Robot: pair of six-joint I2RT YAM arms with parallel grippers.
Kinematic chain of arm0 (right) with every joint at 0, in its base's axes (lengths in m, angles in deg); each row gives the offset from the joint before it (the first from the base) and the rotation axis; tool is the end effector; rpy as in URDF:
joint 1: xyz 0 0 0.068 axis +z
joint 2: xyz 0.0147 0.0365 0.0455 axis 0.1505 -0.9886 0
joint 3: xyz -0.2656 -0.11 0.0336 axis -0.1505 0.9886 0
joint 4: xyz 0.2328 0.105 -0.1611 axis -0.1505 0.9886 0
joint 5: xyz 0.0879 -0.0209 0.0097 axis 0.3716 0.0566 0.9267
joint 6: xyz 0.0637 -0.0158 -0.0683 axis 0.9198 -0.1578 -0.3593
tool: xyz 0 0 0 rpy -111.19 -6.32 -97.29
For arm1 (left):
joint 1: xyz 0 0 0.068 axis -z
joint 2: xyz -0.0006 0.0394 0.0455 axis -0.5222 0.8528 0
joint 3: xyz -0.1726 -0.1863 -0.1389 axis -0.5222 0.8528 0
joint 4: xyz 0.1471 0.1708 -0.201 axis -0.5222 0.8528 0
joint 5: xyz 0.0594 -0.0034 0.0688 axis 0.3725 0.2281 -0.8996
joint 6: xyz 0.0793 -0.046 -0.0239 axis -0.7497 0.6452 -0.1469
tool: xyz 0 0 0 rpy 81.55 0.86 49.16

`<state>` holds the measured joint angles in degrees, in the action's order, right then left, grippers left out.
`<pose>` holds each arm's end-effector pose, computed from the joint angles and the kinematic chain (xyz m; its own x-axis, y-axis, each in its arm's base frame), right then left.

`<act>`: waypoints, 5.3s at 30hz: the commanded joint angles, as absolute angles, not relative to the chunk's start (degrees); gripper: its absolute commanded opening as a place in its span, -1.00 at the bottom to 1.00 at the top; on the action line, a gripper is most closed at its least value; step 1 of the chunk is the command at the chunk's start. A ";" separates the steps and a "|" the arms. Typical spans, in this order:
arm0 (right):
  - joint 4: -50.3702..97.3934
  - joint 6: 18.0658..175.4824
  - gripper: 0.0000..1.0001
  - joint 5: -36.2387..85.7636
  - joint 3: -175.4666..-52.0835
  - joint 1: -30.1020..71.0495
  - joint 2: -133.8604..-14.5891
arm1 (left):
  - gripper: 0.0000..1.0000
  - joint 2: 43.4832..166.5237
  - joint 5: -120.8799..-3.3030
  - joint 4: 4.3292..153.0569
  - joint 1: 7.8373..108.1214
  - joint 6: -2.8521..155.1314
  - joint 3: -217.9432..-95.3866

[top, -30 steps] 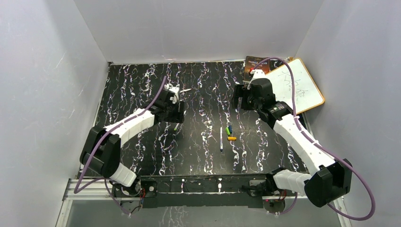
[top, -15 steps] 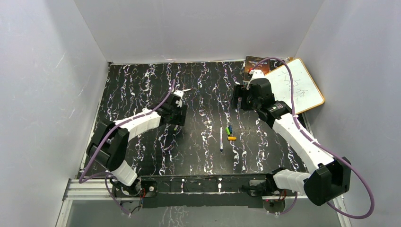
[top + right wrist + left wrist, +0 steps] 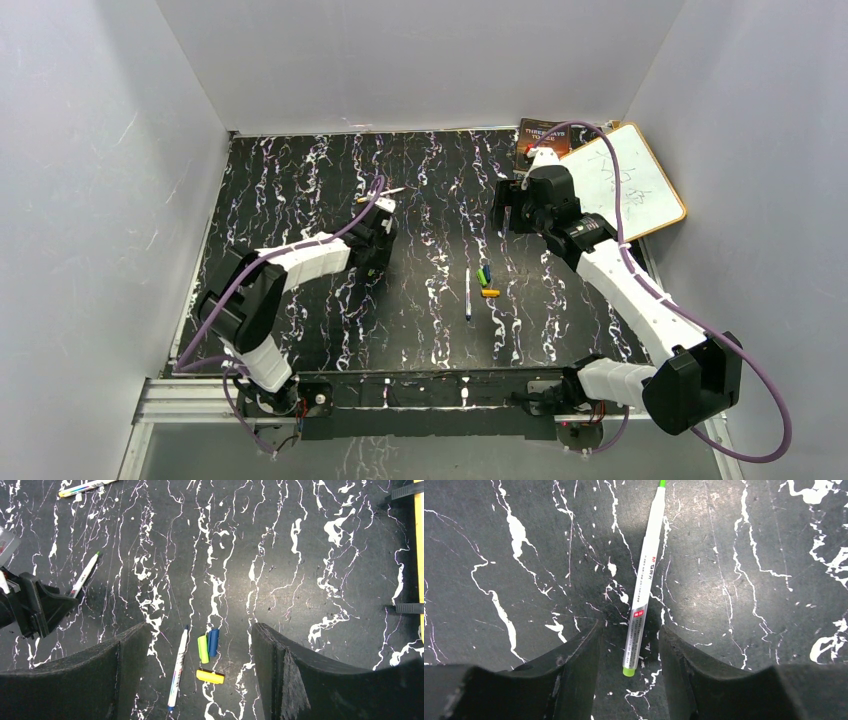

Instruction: Insert the pens into the pen caps

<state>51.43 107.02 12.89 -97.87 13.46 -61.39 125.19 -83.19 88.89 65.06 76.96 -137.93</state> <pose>0.3142 0.1208 0.2953 -0.6275 0.0607 -0.7762 -0.1431 0.9710 0.1916 0.3454 -0.2063 0.1235 -0.7160 0.2240 -0.6612 0.2735 0.9614 0.0295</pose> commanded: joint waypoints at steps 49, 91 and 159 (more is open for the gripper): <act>53.83 111.63 -0.65 15.42 -93.03 19.98 -75.70 | -1.00 118.14 -80.26 88.64 67.55 79.57 -133.87; 49.98 106.40 -0.27 11.87 -94.06 23.17 -87.67 | -1.00 117.83 -80.72 88.44 68.00 79.48 -132.52; 2.78 130.56 -1.00 30.94 -89.27 24.14 -65.29 | -1.00 86.21 -61.28 57.40 68.48 86.04 -114.75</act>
